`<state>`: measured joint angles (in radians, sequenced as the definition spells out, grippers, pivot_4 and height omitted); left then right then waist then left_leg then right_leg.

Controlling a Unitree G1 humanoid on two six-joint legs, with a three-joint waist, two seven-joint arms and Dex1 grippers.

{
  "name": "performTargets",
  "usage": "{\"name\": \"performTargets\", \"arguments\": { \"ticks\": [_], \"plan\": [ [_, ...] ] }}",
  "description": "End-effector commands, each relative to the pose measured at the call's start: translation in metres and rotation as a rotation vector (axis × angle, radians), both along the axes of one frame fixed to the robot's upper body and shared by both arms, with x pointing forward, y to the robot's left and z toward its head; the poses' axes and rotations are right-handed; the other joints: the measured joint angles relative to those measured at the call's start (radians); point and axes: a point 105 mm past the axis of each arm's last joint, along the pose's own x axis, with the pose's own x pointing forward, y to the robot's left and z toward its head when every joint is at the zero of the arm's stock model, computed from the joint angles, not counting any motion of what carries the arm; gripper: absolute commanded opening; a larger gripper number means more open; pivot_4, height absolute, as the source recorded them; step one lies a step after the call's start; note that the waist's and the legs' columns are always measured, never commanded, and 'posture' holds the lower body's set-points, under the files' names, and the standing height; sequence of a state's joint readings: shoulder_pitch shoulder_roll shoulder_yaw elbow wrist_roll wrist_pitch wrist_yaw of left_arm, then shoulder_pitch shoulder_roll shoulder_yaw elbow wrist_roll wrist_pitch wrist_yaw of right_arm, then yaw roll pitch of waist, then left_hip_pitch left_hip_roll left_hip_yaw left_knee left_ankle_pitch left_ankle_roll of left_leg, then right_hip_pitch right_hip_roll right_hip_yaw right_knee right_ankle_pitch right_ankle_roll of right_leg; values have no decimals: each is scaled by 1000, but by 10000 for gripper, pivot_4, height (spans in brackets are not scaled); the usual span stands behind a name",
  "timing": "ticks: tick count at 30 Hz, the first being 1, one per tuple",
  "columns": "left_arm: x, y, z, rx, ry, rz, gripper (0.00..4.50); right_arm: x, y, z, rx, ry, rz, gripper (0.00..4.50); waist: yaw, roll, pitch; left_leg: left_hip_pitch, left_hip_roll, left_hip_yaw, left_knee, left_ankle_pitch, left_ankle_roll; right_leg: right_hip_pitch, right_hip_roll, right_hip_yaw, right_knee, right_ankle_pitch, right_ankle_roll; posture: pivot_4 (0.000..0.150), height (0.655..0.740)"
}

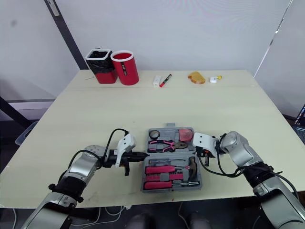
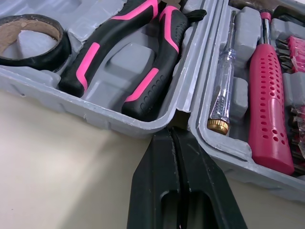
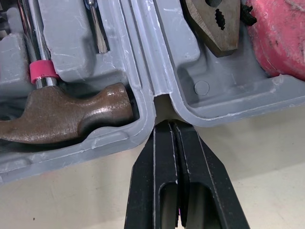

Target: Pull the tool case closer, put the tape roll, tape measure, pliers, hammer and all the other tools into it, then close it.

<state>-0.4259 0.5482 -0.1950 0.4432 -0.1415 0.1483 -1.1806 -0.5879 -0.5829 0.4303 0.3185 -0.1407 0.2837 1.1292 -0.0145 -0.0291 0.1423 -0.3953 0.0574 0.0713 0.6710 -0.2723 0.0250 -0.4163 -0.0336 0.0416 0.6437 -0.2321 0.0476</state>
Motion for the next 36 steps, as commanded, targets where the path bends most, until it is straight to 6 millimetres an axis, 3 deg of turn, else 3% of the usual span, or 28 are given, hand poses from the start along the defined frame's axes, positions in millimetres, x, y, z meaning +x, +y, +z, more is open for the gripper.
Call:
{"name": "performTargets", "arguments": {
  "ticks": [1, 16, 36],
  "plan": [
    [-7, -12, 6, -26, -29, -73, 0, -6, 18, 6, 41, -11, 74, 317, 0, 0, 0, 0, 0, 0, 0, 0, 0, 0, 0, 0, 0, 0, 0, 1500, 7400],
    [-22, -8, -9, -25, 6, -65, 0, -26, 13, 1, 37, 21, 75, 317, 2, 0, 0, 0, 0, 0, 0, 0, 0, 0, 0, 0, 0, 0, 0, 1500, 7400],
    [-29, -5, -14, -25, 22, -58, 0, -31, 9, -3, 21, 35, 54, 317, 2, 0, 0, 0, 0, 0, 0, 0, 0, 0, 0, 0, 0, 0, 0, 1500, 7400]
  ]
}}
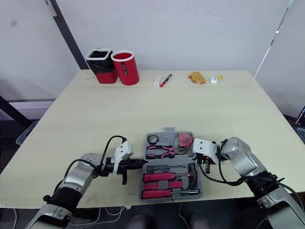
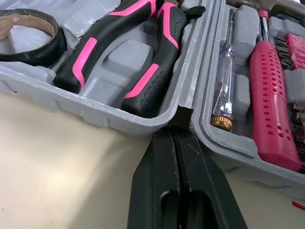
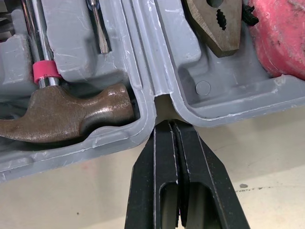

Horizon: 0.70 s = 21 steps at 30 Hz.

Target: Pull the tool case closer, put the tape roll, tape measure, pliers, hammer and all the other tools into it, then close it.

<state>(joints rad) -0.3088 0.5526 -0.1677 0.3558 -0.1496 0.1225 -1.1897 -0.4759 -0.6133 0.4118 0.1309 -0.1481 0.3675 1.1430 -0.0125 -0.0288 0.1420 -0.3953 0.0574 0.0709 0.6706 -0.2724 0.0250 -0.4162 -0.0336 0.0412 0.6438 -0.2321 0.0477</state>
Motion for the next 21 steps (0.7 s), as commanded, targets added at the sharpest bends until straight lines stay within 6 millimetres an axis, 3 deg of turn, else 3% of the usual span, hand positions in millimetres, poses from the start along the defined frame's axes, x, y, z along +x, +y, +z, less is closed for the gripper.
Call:
{"name": "performTargets", "arguments": {
  "ticks": [1, 15, 21],
  "plan": [
    [-7, -8, -4, -1, 14, -46, 0, -8, 7, 0, 18, 16, 40, 317, 0, 0, 0, 0, 0, 0, 0, 0, 0, 0, 0, 0, 0, 0, 0, 1500, 7400],
    [-9, -6, -6, 5, 8, -46, 0, -6, 4, -1, 23, -7, 9, 317, 0, 0, 0, 0, 0, 0, 0, 0, 0, 0, 0, 0, 0, 0, 0, 1500, 7400],
    [-13, 18, 24, -185, -76, 6, 0, -3, -25, 18, 104, -50, -94, 317, 1, 0, 0, 0, 0, 0, 0, 0, 0, 0, 0, 0, 0, 0, 0, 1500, 7400]
  ]
}}
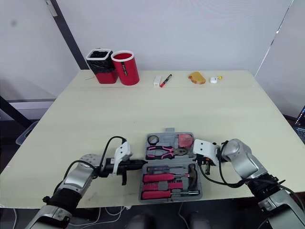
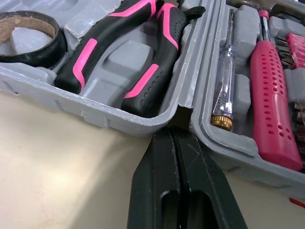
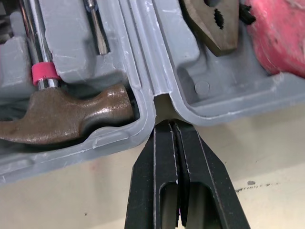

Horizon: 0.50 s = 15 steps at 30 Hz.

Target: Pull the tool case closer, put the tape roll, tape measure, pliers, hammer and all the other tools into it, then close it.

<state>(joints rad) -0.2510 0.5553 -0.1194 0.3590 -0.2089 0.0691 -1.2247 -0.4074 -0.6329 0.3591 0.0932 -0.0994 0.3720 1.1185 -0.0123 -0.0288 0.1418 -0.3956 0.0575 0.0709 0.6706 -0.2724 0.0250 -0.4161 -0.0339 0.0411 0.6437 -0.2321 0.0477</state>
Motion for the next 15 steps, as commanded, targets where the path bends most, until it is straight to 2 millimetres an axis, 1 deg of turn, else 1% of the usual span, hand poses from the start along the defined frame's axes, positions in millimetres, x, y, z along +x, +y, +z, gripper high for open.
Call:
{"name": "performTargets", "arguments": {
  "ticks": [1, 3, 5, 6, 7, 8, 11, 12, 13, 14, 15],
  "plan": [
    [-6, 19, 30, -155, -68, 20, 0, 2, -21, 28, 115, -65, -66, 317, 1, 0, 0, 0, 0, 0, 0, 0, 0, 0, 0, 0, 0, 0, 0, 1500, 7400],
    [-12, 29, 36, -208, -58, 43, 0, -2, -27, 39, 197, -79, -88, 317, 1, 0, 0, -1, 0, 0, 0, 0, 0, 0, -1, -1, 0, 0, 0, 1500, 7400],
    [-20, 43, 41, -241, -57, 79, 5547, -12, -43, 44, 213, -93, -86, 5793, 2, 0, 1, 0, 0, 0, 0, 0, 0, 0, -1, -1, 0, 0, -1, 1500, 7400],
    [-24, 53, 44, -256, -59, 120, 7998, -18, -55, 48, 225, -99, -110, 8021, 2, 0, 1, 0, 0, 0, 0, 0, 0, 0, -1, -1, 0, -1, -2, 1500, 7400],
    [-27, 61, 46, -266, -60, 149, 11393, -23, -63, 51, 234, -102, -127, 11893, 3, 0, 0, 1, 0, 0, 0, 0, 0, 1, -1, -1, 0, -1, -2, 1500, 7400],
    [-32, 69, 47, -262, -53, 172, 18122, -29, -71, 57, 258, -100, -148, 18503, 2, 0, 0, 1, 0, 0, 0, 0, 0, 1, -1, -1, 0, -1, -2, 1500, 7400],
    [-43, 90, 54, -249, -63, 218, 28628, -47, -86, 73, 336, -95, -195, 29653, 2, 0, 1, 1, 0, 0, 0, 0, 0, 1, -2, -1, 0, -2, -3, 1500, 7400],
    [-46, 95, 55, -241, -63, 225, 34107, -52, -91, 76, 347, -90, -212, 35480, 1, 0, 1, 1, 0, 0, 0, 0, 0, 1, -2, -1, 0, -2, -3, 1500, 7400],
    [-48, 100, 57, -244, -65, 243, 37816, -56, -96, 78, 349, -89, -229, 39129, 1, 0, 1, 2, 1, 0, 0, 0, 0, 1, -1, -1, 0, -2, -4, 1500, 7400],
    [-48, 103, 58, -248, -67, 255, 42710, -59, -98, 79, 349, -88, -239, 43904, 1, 0, 0, 2, 1, 0, 0, 0, 0, 1, -1, -1, 0, -2, -4, 1500, 7400],
    [-50, 107, 59, -246, -56, 266, 44193, -64, -104, 79, 348, -75, -257, 44870, 1, 0, 0, 3, 1, 0, 0, 0, 0, 2, -2, -1, 0, -2, -4, 1500, 7400]
  ]
}}
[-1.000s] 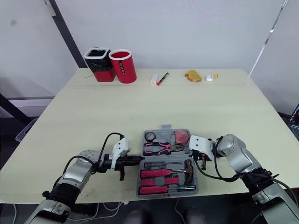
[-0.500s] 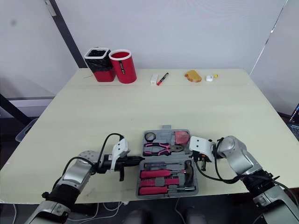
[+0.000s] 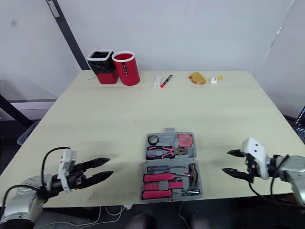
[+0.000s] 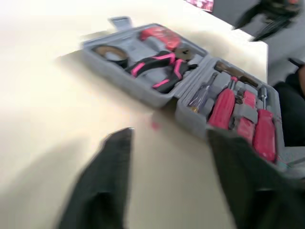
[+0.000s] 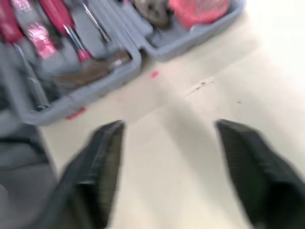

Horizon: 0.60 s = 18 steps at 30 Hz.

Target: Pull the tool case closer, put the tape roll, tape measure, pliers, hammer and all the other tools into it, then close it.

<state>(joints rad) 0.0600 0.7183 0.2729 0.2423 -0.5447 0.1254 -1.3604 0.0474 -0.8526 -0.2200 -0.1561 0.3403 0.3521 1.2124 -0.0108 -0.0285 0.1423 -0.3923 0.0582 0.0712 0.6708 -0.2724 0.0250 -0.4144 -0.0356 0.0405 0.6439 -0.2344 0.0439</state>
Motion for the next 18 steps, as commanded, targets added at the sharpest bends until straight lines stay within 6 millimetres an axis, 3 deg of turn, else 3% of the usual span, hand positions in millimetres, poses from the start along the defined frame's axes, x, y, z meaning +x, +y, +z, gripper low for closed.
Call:
{"name": "performTargets", "arguments": {
  "ticks": [1, 6, 12, 15, 18],
  "plan": [
    [-4, 10, 16, -10, -30, 15, 44193, -11, -14, 17, 16, -25, -36, 44870, 0, 0, 0, 1, 0, 0, 0, 0, 0, 1, 0, 0, 0, 0, 0, 1500, 7400],
    [-3, 1, 31, -47, -84, -5, 44193, -21, -24, 16, 53, 31, -100, 44870, 1, -1, 0, 1, 0, 0, 0, 0, 0, 1, -1, 0, 0, 0, 0, 1500, 7400],
    [4, -31, 41, -57, -133, -111, 44193, -10, 6, 16, 210, 114, -92, 44870, -2, -1, 0, 1, 0, 0, 0, 0, 0, 1, -1, 1, 0, 0, 0, 1500, 7400],
    [5, -50, 41, -68, -133, -195, 36262, 1, 25, 15, 254, 162, -60, 45000, -2, 0, 0, 1, 0, 0, 0, 0, 0, 1, 0, 1, 0, 0, 0, 1500, 7400],
    [5, -69, 34, -69, -144, -286, 21705, 25, 43, 9, 263, 219, -73, 45000, -3, 0, 0, 1, 0, 0, 0, 0, 0, 1, 0, 1, 0, 0, 0, 1500, 7400]
  ]
}}
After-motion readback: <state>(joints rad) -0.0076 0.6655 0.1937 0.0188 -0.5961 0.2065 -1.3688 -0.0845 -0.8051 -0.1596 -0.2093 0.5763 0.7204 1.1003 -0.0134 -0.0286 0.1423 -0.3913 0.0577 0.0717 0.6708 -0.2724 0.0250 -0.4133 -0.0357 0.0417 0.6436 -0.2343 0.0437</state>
